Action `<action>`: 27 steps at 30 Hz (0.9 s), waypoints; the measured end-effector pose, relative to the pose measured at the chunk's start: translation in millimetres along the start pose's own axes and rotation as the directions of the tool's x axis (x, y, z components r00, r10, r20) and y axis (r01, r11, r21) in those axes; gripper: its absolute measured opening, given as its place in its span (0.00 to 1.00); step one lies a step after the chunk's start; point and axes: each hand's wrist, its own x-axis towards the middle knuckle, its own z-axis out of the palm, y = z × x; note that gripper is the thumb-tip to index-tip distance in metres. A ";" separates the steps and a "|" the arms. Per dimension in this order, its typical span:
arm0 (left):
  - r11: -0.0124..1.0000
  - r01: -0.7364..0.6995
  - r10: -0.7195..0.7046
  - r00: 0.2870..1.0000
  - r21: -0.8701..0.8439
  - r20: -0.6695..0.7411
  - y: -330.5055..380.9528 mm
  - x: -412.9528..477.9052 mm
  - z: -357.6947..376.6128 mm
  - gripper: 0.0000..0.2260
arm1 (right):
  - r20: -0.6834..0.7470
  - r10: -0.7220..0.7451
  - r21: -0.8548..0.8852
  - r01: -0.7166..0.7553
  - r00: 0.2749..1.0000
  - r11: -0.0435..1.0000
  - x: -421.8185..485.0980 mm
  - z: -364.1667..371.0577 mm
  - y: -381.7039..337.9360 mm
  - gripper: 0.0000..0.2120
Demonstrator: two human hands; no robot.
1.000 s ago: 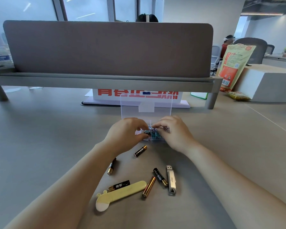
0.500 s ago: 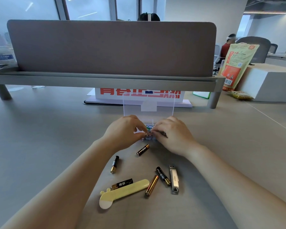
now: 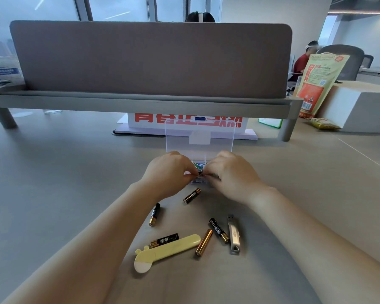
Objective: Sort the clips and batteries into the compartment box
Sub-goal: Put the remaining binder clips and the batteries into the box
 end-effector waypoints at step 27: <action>0.960 0.096 -0.102 0.995 -0.264 -0.009 -4.1 -33.0 -13.9 0.11 | -0.015 0.231 0.457 -0.199 0.973 0.867 -24.4 -7.4 -10.7 0.09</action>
